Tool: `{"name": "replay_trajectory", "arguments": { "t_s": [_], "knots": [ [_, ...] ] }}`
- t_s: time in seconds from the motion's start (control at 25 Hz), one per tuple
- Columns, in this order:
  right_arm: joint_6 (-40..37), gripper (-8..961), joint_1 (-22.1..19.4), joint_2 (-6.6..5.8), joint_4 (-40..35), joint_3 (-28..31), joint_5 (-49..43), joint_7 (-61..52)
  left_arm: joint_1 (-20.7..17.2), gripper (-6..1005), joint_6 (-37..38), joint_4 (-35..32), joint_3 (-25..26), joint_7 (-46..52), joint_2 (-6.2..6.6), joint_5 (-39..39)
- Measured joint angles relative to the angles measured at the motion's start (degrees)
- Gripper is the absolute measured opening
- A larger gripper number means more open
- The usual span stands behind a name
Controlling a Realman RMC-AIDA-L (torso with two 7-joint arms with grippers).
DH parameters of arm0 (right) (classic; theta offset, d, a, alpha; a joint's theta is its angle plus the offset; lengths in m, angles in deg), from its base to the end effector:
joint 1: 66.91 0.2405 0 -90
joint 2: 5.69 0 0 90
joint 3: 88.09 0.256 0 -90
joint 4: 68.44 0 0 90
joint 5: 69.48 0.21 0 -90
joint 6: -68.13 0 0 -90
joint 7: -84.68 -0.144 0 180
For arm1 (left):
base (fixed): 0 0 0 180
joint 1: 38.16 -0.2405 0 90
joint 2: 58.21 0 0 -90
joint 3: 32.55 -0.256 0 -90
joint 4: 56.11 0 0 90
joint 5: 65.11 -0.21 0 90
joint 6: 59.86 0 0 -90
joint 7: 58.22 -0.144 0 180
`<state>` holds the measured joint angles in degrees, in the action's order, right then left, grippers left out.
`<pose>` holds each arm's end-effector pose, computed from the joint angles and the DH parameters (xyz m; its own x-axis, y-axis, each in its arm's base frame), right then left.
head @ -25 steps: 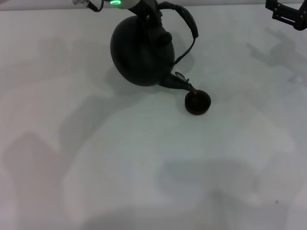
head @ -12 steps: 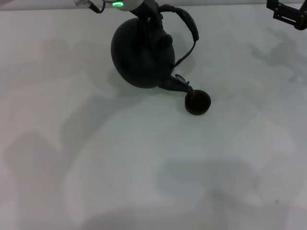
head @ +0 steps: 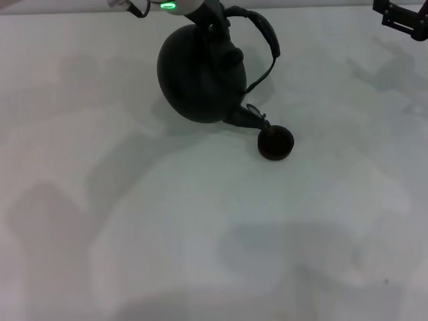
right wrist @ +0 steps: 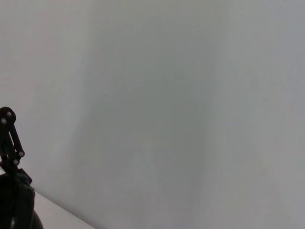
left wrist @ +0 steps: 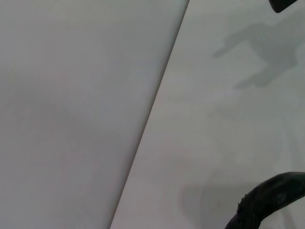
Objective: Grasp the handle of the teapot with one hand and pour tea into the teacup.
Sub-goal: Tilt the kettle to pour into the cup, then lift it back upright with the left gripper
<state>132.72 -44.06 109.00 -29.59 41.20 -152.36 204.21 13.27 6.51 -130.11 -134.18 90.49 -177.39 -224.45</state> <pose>0.3025 0.3699 0.0639 0.8365 -0.0649 -0.5441 -0.4670 -0.6039 -0.6459 -0.0529 0.4021 -0.0573 0.9346 0.1104 -0.3383 -0.1044 -0.8237 -0.5573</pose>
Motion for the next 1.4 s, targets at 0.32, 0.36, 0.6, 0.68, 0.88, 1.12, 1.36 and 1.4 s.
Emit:
{"name": "replay_trajectory", "arguments": {
  "t_s": [0.32, 0.36, 0.6, 0.68, 0.88, 1.12, 1.36, 1.4],
  "knots": [
    [0.0, 841, 0.1, 0.00, 0.0, 0.0, 0.0, 0.0, 0.1, 147, 0.0, 0.1, -0.1, 0.0, 0.00, 0.0],
    [0.0, 841, 0.1, 0.00, 0.0, 0.0, 0.0, 0.0, 0.1, 146, 0.0, 0.1, -0.1, 0.0, 0.00, 0.0],
    [-0.1, 841, 0.1, 0.00, 0.0, 0.0, 0.0, 0.1, 0.1, 146, 0.0, 0.2, -0.2, 0.0, 0.00, 0.0],
    [-0.2, 841, 0.1, 0.00, 0.0, 0.0, 0.0, 0.1, 0.1, 146, 0.0, 0.2, -0.2, 0.1, 0.00, 0.0],
    [-0.9, 841, 0.1, 0.00, 0.0, 0.0, 0.0, 0.1, -0.4, 146, -0.2, 0.2, -0.1, 0.7, 0.00, 0.0],
    [-1.6, 841, 0.2, 0.00, 0.0, -0.1, 0.0, 0.5, -2.3, 147, -1.3, -1.0, 0.0, 2.6, 0.00, 0.0],
    [-2.0, 841, 0.3, 0.00, -0.1, -0.2, 0.0, 0.7, -4.9, 147, -2.7, -3.6, 0.3, 3.6, -0.04, 0.0],
    [-2.1, 841, 0.3, 0.00, -0.1, -0.2, 0.0, 0.7, -5.5, 147, -3.0, -4.2, 0.3, 3.9, -0.05, 0.0]
  ]
}}
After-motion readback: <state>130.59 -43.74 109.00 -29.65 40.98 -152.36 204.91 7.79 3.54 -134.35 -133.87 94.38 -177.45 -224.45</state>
